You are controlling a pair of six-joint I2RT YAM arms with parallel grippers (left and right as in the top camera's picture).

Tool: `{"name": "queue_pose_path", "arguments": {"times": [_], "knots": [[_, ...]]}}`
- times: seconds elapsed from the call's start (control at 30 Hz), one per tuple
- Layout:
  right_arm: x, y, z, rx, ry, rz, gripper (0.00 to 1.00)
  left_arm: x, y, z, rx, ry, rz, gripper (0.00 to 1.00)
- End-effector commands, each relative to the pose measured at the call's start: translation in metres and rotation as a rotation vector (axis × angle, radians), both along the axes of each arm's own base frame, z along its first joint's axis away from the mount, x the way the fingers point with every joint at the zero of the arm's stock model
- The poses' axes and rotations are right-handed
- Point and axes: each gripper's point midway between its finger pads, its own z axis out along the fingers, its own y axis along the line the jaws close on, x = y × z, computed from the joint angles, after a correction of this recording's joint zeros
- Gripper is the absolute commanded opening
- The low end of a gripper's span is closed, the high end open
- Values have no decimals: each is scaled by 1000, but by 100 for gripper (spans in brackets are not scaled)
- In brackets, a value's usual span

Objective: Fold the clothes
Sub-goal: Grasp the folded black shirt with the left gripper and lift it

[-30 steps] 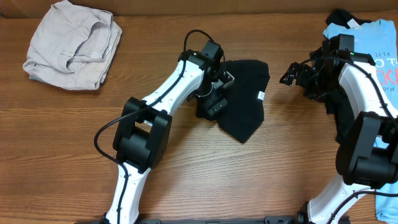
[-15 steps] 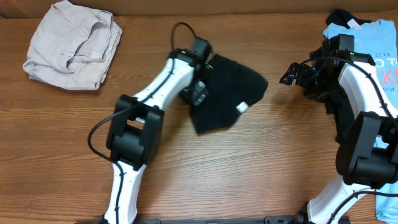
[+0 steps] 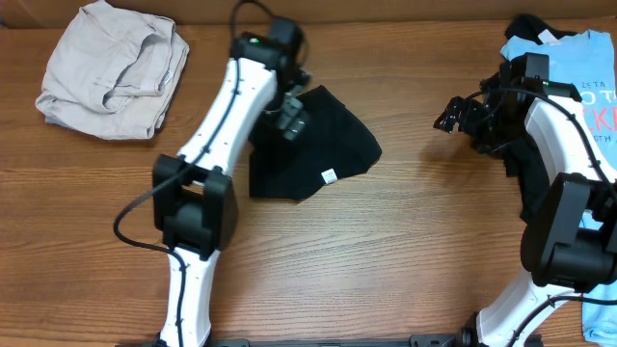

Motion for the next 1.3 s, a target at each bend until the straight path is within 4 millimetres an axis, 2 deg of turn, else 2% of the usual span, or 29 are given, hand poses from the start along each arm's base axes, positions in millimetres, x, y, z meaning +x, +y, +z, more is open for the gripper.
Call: {"name": "queue_pose_path", "arguments": {"times": [0.0,0.13,0.27,0.67,0.83,0.9,1.0,1.27], "knots": [[9,1,25,-6,-75,9,100,-36,-51,11,-77,74,-192,100],[10,1,26,-6,-79,9,100,-61,-83,4,-98,121,-302,100],[9,1,25,-6,-75,10,100,-71,-95,-12,-48,121,-367,100],[8,1,25,-6,-72,12,100,-64,-80,-84,31,73,-357,100],[8,1,25,-7,-72,12,100,-55,-73,-100,77,17,-345,98],[8,1,25,-7,-72,12,100,-53,-70,-103,93,3,-341,91],[8,1,25,-10,-71,11,100,-49,-66,-105,115,-21,-321,73],[9,0,25,-10,-76,11,100,-43,-64,-105,122,-44,-299,16]]}}
